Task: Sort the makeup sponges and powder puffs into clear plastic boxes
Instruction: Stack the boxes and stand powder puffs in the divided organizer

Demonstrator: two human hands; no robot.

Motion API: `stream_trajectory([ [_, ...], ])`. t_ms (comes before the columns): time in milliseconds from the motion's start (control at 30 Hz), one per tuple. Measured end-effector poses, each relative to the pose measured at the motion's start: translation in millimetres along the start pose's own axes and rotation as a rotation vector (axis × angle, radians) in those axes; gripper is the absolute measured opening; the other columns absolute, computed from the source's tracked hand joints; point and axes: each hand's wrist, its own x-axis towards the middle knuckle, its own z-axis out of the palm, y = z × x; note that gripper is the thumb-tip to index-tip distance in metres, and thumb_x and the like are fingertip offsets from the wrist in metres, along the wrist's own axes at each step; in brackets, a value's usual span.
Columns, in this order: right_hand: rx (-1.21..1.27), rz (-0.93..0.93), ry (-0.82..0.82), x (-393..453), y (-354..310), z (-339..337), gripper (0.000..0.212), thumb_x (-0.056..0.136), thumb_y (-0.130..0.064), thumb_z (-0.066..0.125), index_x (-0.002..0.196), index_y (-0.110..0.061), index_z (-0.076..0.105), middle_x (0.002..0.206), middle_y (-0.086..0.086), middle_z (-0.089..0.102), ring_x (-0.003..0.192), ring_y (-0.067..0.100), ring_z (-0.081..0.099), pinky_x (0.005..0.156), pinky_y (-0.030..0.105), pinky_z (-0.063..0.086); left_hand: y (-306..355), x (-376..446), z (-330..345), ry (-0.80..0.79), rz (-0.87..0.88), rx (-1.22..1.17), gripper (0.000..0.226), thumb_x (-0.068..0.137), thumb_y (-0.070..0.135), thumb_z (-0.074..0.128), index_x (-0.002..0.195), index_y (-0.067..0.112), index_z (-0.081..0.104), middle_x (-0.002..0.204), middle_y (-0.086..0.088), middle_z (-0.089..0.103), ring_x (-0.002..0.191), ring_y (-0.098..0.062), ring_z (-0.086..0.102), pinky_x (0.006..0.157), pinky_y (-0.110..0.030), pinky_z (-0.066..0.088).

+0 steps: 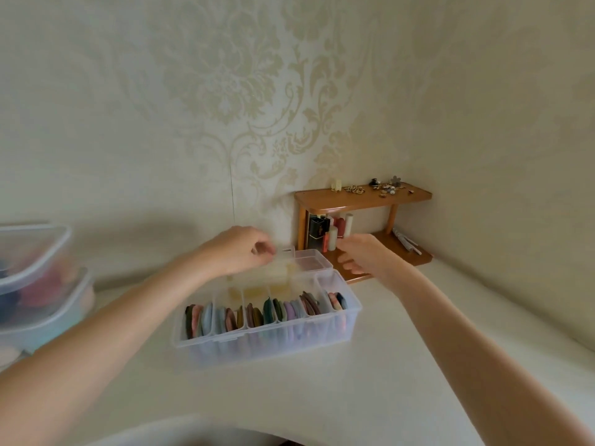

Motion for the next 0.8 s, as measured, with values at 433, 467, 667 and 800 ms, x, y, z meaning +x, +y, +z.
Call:
stream_trajectory([
  [433, 0.070, -0.209, 0.126, 13.8, -13.6, 61.6, 0.045, 0.084, 0.003, 0.060, 0.125, -0.005, 0.046, 0.106, 0.009, 0.055, 0.099, 0.021, 0.052, 0.096, 0.036, 0.048, -90.5, -43.3, -14.3, 0.396, -0.432, -0.254, 0.060, 0.084, 0.010, 0.061, 0.135, 0.016, 0.030, 0.122, -0.014, 0.044, 0.093, -0.028, 0.053, 0.069, -0.030, 0.040],
  [467, 0.085, -0.257, 0.162, 11.5, -20.7, 60.6, 0.046, 0.084, 0.000, 0.062, 0.126, -0.005, 0.045, 0.110, 0.009, 0.055, 0.101, 0.020, 0.052, 0.096, 0.036, 0.048, -88.5, -45.8, -18.6, 0.494, -0.376, -0.325, 0.046, 0.084, 0.008, 0.060, 0.123, 0.015, 0.037, 0.113, -0.011, 0.046, 0.095, -0.028, 0.052, 0.068, -0.030, 0.039],
  [667, -0.533, -0.586, -0.075, -32.4, -57.8, 37.0, 0.048, 0.082, -0.028, 0.069, 0.124, -0.012, 0.053, 0.114, 0.000, 0.059, 0.103, 0.015, 0.054, 0.081, 0.022, 0.044, -82.7, -71.8, -22.9, 0.698, -0.225, -0.371, 0.025, 0.086, 0.016, 0.060, 0.100, 0.016, 0.039, 0.103, -0.004, 0.053, 0.094, -0.023, 0.051, 0.077, -0.030, 0.036],
  [800, -0.905, -0.534, -0.302, -59.0, -52.9, 43.5, 0.048, 0.081, -0.040, 0.067, 0.123, -0.020, 0.057, 0.127, -0.005, 0.058, 0.112, 0.012, 0.056, 0.094, 0.025, 0.043, -82.0, -95.1, -15.0, 0.481, -0.037, -0.255, 0.022, 0.081, 0.037, 0.062, 0.095, 0.021, 0.056, 0.088, 0.008, 0.063, 0.091, -0.010, 0.058, 0.076, -0.011, 0.040],
])
